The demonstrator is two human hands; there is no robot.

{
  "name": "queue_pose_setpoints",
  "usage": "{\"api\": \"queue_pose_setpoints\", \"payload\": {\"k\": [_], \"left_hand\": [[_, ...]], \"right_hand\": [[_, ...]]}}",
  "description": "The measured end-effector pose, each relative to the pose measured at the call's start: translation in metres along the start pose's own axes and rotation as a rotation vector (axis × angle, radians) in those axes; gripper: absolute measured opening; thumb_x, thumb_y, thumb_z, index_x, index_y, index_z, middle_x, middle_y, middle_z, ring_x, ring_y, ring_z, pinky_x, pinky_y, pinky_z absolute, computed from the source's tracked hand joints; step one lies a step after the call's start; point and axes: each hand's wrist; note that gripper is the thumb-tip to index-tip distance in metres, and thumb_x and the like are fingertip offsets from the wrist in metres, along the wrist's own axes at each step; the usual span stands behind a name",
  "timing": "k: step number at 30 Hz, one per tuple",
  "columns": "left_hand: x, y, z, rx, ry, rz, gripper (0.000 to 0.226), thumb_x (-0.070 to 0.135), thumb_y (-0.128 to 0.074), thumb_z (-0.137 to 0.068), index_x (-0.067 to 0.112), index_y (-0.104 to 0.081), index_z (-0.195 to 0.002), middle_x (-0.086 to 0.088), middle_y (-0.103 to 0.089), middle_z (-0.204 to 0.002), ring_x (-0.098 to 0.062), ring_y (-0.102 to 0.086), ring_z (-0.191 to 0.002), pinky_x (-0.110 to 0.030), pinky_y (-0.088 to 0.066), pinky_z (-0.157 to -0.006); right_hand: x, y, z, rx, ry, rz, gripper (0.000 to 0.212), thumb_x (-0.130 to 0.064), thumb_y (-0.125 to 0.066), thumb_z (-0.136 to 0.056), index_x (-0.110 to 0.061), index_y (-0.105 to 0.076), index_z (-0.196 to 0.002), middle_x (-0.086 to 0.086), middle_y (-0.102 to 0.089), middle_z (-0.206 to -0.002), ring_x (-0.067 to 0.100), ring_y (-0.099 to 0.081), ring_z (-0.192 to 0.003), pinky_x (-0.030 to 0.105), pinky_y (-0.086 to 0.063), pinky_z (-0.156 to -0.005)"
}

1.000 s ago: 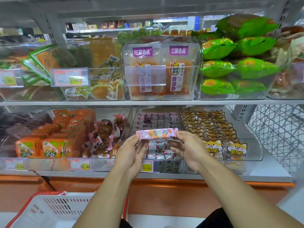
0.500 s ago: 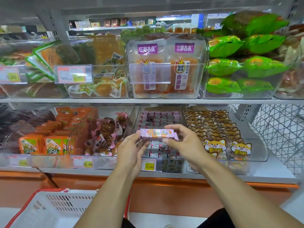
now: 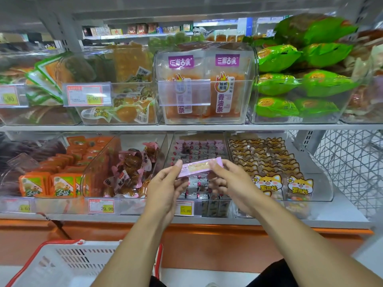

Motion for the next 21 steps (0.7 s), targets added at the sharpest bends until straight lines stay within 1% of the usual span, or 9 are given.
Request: {"api": "queue_pose_setpoints", "payload": {"k": [2, 4, 6, 8, 11, 14, 16, 18, 21], "left_hand": [[-0.0012, 0.0004, -0.0013, 0.038, 0.035, -0.001, 0.034, 0.034, -0.078, -0.083, 0.004, -0.072, -0.099, -0.004, -0.075, -0.072, -0.009, -0.067, -0.058, -0.021, -0.058, -0.059], [-0.0028, 0.001, -0.0023, 0.073, 0.074, -0.004, 0.03, 0.034, -0.076, -0.087, 0.005, -0.073, -0.096, -0.004, -0.073, -0.066, -0.009, -0.065, -0.053, -0.022, -0.059, -0.057], [-0.0049, 0.0012, -0.0038, 0.082, 0.094, -0.027, 0.032, 0.037, -0.075, -0.088, 0.006, -0.073, -0.094, -0.002, -0.071, -0.063, -0.009, -0.064, -0.052, -0.023, -0.059, -0.058], [-0.0055, 0.0001, -0.0041, 0.064, 0.082, -0.035, 0.034, 0.041, -0.073, -0.088, 0.008, -0.073, -0.094, -0.001, -0.072, -0.064, -0.01, -0.066, -0.056, -0.025, -0.06, -0.061], [-0.0047, -0.0013, -0.0031, -0.008, 0.026, -0.048, 0.041, 0.042, -0.076, -0.079, 0.009, -0.071, -0.103, -0.005, -0.078, -0.084, -0.016, -0.074, -0.077, -0.028, -0.059, -0.072], [-0.0052, -0.0001, -0.0036, -0.062, -0.032, -0.046, 0.035, 0.019, -0.078, -0.08, 0.008, -0.068, -0.112, -0.012, -0.077, -0.097, -0.021, -0.073, -0.084, -0.028, -0.061, -0.077], [-0.0066, -0.0007, -0.0042, -0.052, -0.042, -0.046, 0.023, 0.009, -0.075, -0.084, 0.005, -0.07, -0.107, -0.017, -0.075, -0.1, -0.024, -0.071, -0.086, -0.027, -0.062, -0.077], [-0.007, -0.0024, -0.0036, -0.02, -0.028, -0.061, 0.017, 0.012, -0.076, -0.085, 0.003, -0.073, -0.1, -0.018, -0.074, -0.097, -0.023, -0.071, -0.085, -0.025, -0.062, -0.074], [-0.0054, -0.0036, -0.0027, 0.027, 0.038, -0.023, 0.026, 0.025, -0.079, -0.084, 0.001, -0.074, -0.095, -0.009, -0.078, -0.085, -0.018, -0.075, -0.078, -0.023, -0.06, -0.067]], "right_hand": [[0.002, 0.0049, 0.0003, -0.084, 0.001, 0.056, 0.05, -0.032, -0.082, -0.082, -0.026, -0.06, -0.127, -0.002, -0.077, -0.101, 0.013, -0.066, -0.072, 0.023, -0.052, -0.062], [0.0042, 0.0071, -0.0005, -0.105, 0.032, 0.099, 0.046, -0.022, -0.08, -0.085, -0.031, -0.06, -0.126, 0.001, -0.077, -0.107, 0.014, -0.065, -0.074, 0.025, -0.052, -0.064], [0.0059, 0.0071, -0.0016, -0.079, 0.064, 0.087, 0.036, -0.022, -0.079, -0.086, -0.026, -0.064, -0.119, 0.002, -0.076, -0.098, 0.015, -0.064, -0.073, 0.025, -0.051, -0.063], [0.0062, 0.0067, -0.0021, -0.043, 0.063, 0.082, 0.034, -0.027, -0.079, -0.085, -0.02, -0.066, -0.116, -0.001, -0.075, -0.087, 0.013, -0.064, -0.07, 0.022, -0.051, -0.06], [0.0067, 0.0072, -0.0025, -0.027, 0.041, 0.078, 0.03, -0.035, -0.078, -0.084, -0.018, -0.07, -0.108, -0.003, -0.072, -0.076, 0.01, -0.063, -0.064, 0.019, -0.048, -0.054], [0.0061, 0.0075, -0.0021, -0.004, 0.017, 0.09, 0.034, -0.046, -0.077, -0.082, -0.018, -0.073, -0.102, -0.001, -0.071, -0.074, 0.011, -0.064, -0.064, 0.019, -0.049, -0.054], [0.0053, 0.0068, -0.0022, 0.012, 0.017, 0.081, 0.042, -0.051, -0.078, -0.078, -0.017, -0.074, -0.101, -0.001, -0.072, -0.076, 0.011, -0.065, -0.064, 0.02, -0.052, -0.058], [0.0049, 0.006, -0.0026, 0.008, 0.04, 0.04, 0.041, -0.046, -0.08, -0.078, -0.018, -0.073, -0.108, 0.001, -0.075, -0.085, 0.012, -0.067, -0.07, 0.023, -0.056, -0.066], [0.0044, 0.0057, -0.0028, 0.011, 0.077, -0.02, 0.033, -0.021, -0.076, -0.087, -0.015, -0.068, -0.118, 0.01, -0.075, -0.1, 0.018, -0.072, -0.081, 0.028, -0.059, -0.076]]}}
Point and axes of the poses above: each hand's wrist, its own z-axis away from the middle knuckle, its own y-axis out of the back of the hand, x = y × z
